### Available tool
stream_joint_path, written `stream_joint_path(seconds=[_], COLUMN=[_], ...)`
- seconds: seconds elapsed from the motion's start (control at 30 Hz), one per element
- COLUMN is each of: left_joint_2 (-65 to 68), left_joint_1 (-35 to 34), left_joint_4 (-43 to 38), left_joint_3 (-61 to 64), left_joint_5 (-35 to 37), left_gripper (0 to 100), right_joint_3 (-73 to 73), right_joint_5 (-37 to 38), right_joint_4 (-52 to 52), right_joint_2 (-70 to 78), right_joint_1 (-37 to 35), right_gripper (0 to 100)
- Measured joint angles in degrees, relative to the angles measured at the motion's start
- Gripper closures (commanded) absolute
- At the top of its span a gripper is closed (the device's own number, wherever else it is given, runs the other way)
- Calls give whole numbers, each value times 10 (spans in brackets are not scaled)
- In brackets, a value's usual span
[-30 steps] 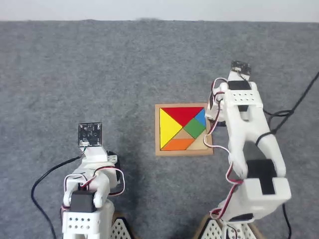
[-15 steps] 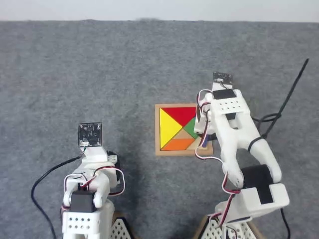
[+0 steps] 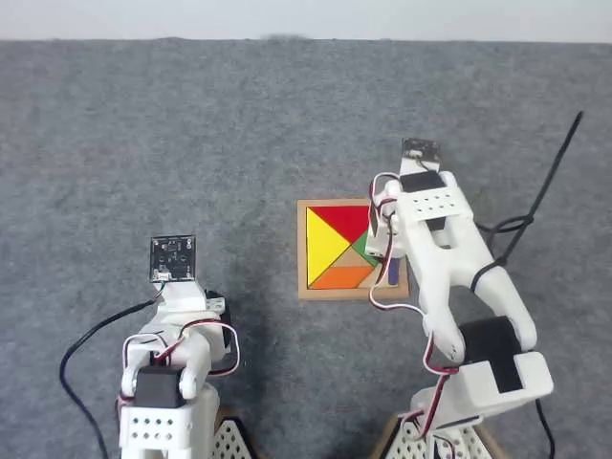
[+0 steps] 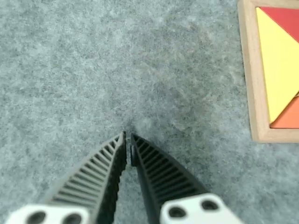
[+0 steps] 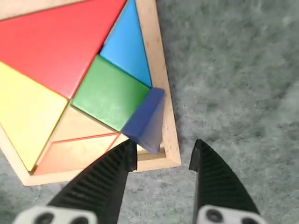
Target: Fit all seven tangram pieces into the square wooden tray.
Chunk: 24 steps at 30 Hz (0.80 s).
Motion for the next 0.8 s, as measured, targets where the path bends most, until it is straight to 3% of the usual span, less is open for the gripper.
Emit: stream_joint_path(seconds=[0.37, 0.6, 0.8], left_joint_2=[0, 0, 0], left_joint_1=[0, 0, 0], left_joint_4=[0, 0, 0], left_joint_3=[0, 0, 0], left_joint_5=[0, 0, 0], left_gripper=[986, 986, 986], right_joint_3=[-13, 76, 113], right_joint_5=[8, 16, 156], right_joint_4=[5, -57, -164], right_joint_2=[-45, -192, -204], right_joint_1=[-23, 18, 55], right_gripper=[815, 991, 991])
